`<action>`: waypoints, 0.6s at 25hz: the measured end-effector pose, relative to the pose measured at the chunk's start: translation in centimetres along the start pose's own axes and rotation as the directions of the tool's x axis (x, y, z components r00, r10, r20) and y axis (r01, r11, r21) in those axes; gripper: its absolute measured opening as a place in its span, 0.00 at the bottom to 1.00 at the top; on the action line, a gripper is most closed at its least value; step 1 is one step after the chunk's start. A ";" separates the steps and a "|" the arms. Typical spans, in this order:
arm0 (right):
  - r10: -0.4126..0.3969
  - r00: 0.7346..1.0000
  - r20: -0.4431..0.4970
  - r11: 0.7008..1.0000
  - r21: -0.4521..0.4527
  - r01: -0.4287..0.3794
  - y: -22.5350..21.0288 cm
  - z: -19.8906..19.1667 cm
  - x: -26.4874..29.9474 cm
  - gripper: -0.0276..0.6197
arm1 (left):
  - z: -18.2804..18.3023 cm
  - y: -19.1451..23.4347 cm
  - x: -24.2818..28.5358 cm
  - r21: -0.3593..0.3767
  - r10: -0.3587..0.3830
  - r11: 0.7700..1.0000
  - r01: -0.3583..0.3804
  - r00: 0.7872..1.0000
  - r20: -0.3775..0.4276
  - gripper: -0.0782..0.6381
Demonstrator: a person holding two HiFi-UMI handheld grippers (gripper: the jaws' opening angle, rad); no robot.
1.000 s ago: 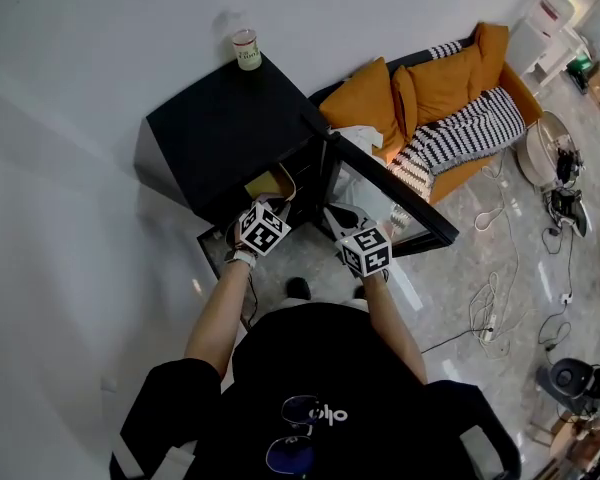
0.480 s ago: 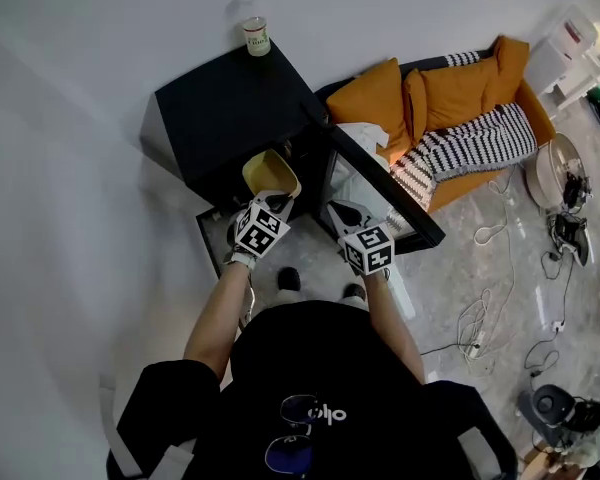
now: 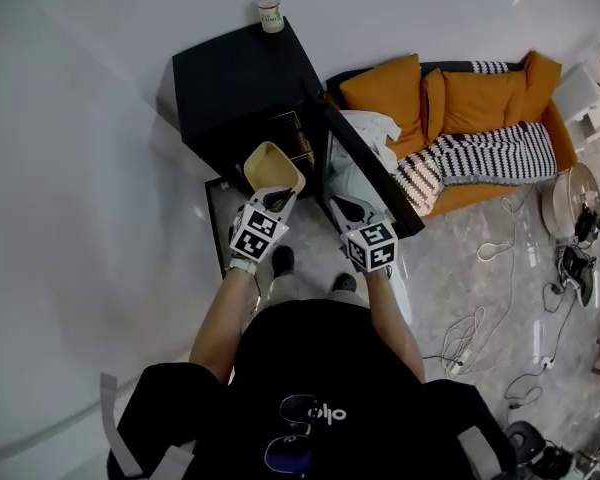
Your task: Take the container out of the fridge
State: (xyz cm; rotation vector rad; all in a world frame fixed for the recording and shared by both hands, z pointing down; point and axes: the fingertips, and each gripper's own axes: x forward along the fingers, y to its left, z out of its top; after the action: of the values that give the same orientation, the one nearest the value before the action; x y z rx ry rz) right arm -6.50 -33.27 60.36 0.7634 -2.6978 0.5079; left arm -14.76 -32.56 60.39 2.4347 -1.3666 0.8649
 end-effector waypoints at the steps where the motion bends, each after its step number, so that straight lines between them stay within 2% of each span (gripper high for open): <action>1: 0.015 1.000 0.002 1.000 -0.001 -0.015 0.1 -0.3 -0.5 0.05 | 0.3 -0.7 -0.5 -0.018 0.015 1.000 -0.015 1.000 0.011 0.14; 8: 0.103 0.995 0.004 0.995 -0.002 -0.103 1.0 -0.6 -3.1 0.05 | 1.2 -4.5 -4.2 -0.110 0.128 0.986 -0.122 0.990 0.051 0.14; 15: 0.159 0.987 0.010 0.986 -0.048 -0.158 3.6 0.3 -3.6 0.05 | 0.8 -5.3 -8.9 -0.181 0.226 0.961 -0.208 0.970 0.084 0.14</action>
State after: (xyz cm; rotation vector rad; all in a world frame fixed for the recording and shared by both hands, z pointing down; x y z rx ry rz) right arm -5.59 -28.88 57.83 0.5448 -2.7874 0.4746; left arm -13.53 -23.83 54.99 2.2583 -1.6969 0.6418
